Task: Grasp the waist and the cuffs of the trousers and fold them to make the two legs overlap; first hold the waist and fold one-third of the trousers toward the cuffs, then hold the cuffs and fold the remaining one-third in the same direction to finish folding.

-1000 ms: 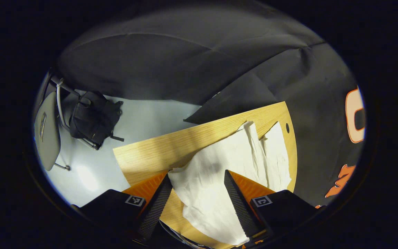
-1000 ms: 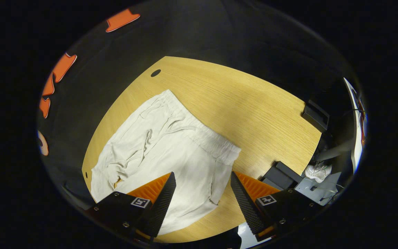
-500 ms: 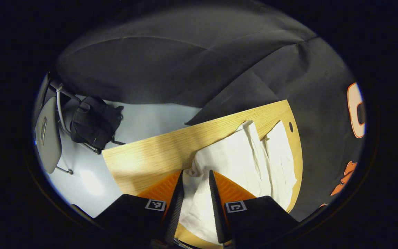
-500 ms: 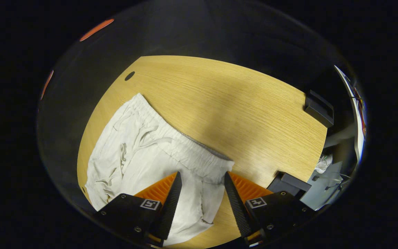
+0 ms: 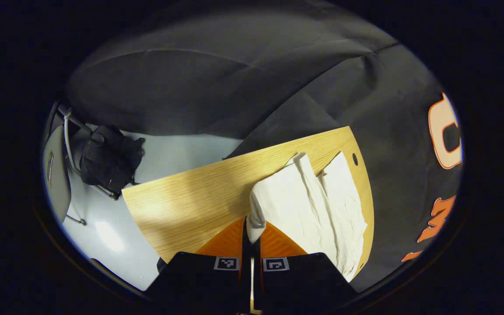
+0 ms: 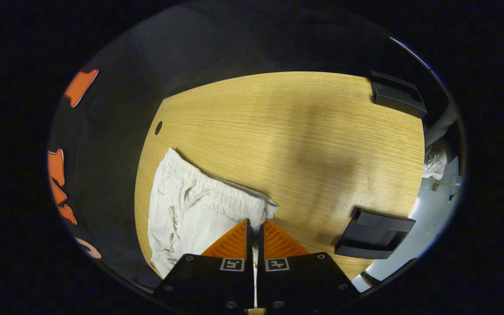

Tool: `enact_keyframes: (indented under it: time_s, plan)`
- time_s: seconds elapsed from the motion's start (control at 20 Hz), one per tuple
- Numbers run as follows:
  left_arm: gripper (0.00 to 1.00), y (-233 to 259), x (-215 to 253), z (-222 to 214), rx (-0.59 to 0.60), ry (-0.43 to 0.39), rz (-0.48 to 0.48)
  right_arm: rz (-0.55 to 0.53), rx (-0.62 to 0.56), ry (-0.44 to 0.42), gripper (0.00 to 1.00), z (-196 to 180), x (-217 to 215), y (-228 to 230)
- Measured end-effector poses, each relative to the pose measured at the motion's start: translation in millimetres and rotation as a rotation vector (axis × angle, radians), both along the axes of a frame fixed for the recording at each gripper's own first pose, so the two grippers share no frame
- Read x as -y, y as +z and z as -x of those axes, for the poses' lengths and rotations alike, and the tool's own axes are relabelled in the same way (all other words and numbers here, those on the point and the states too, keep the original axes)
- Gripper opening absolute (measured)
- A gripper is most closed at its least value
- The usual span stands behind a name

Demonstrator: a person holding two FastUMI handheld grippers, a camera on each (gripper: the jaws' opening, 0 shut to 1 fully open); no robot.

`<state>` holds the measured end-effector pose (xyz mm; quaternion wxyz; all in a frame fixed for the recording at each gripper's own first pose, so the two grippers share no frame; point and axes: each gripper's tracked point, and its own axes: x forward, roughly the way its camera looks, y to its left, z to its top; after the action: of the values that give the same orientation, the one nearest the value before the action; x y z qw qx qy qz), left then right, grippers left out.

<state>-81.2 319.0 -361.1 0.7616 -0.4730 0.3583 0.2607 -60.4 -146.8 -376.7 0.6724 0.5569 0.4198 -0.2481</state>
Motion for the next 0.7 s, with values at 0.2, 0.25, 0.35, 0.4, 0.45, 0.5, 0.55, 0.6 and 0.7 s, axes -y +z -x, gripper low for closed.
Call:
enact_keyframes:
  time_s: [0.2, 0.25, 0.35, 0.4, 0.45, 0.5, 0.55, 0.6, 0.7]
  plan:
    - [0.05, 30, -5, -13, 0.058, -0.056, -0.066, -0.05, 0.035, 0.0, 0.02, -5, 3, 19]
    - [0.05, 38, -5, -19, 0.073, -0.069, -0.071, -0.058, 0.04, -0.004, 0.02, -6, 5, 27]
    - [0.05, 48, -8, -28, 0.075, -0.091, -0.085, -0.077, 0.04, -0.004, 0.02, -14, 5, 37]
    - [0.04, 57, -10, -38, 0.089, -0.107, -0.094, -0.082, 0.024, 0.003, 0.02, -16, 5, 36]
    - [0.05, 65, -12, -48, 0.096, -0.136, -0.112, -0.086, 0.01, 0.003, 0.02, -18, 6, 36]
    - [0.05, 78, -13, -56, 0.104, -0.163, -0.13, -0.096, 0.011, -0.002, 0.02, -23, 6, 40]
    - [0.05, 87, -13, -66, 0.111, -0.192, -0.146, -0.106, 0.025, -0.019, 0.02, -30, 7, 50]
    - [0.05, 94, -12, -76, 0.117, -0.22, -0.165, -0.113, 0.036, -0.026, 0.02, -36, 8, 57]
    - [0.05, 100, -11, -95, 0.119, -0.267, -0.197, -0.107, 0.029, -0.02, 0.02, -43, 9, 62]
